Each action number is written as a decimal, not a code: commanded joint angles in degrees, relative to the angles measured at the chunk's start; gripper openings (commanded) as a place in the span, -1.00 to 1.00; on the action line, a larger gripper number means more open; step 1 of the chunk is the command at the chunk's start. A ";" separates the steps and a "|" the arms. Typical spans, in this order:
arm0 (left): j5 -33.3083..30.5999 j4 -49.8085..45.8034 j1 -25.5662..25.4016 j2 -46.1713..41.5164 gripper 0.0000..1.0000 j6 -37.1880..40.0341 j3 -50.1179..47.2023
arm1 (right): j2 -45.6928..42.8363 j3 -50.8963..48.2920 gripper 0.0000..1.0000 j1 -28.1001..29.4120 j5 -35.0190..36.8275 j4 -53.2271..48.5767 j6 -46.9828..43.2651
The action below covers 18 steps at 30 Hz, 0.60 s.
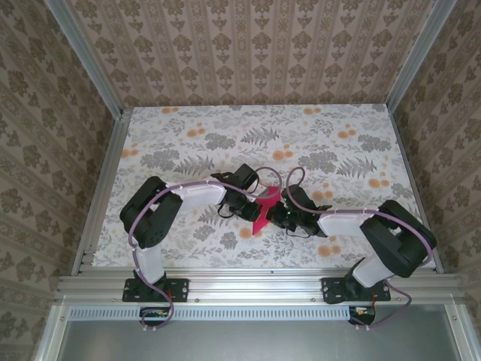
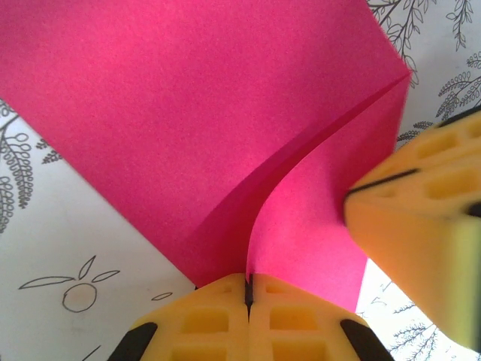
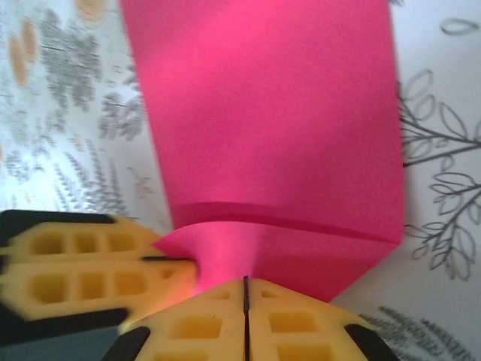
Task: Fold a paper plane with a square sheet of paper (pick it up from the middle)
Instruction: Third fold the triangle at the center of the table.
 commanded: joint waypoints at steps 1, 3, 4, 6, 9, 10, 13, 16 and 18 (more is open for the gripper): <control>-2.47 -4.32 0.53 -0.04 -1.00 0.56 -1.84 | 2.97 -0.25 -0.83 0.10 -2.00 3.50 0.28; -2.59 -4.60 0.58 -0.04 -1.00 0.63 -1.84 | 3.88 -0.41 -0.83 0.09 -1.79 2.62 0.62; -2.69 -4.75 0.56 -0.04 -1.00 0.64 -1.85 | 3.65 -0.40 -0.83 0.10 -1.53 1.82 0.63; -2.92 -4.79 0.57 -0.21 -1.00 0.64 -1.93 | 2.03 -0.05 -0.83 0.10 -1.12 0.07 0.28; -2.95 -4.84 0.60 -0.39 -1.00 0.60 -2.12 | -1.93 1.40 -0.82 -0.31 0.21 -3.97 -1.59; -2.96 -4.83 0.61 -0.39 -1.00 0.65 -2.20 | -2.82 1.86 -0.82 -0.69 0.26 -4.73 -2.32; -2.96 -4.70 0.59 -0.39 -1.00 0.59 -2.15 | -3.69 1.99 -0.81 -2.62 -0.71 -3.71 -3.45; -2.87 -4.79 0.64 -0.39 -1.00 0.64 -1.94 | -1.32 2.04 -0.81 -4.02 -3.16 -1.19 -4.00; -2.78 -4.85 0.59 -0.36 -1.00 0.64 -1.81 | 0.93 1.52 -0.81 -4.38 -3.95 0.75 -3.58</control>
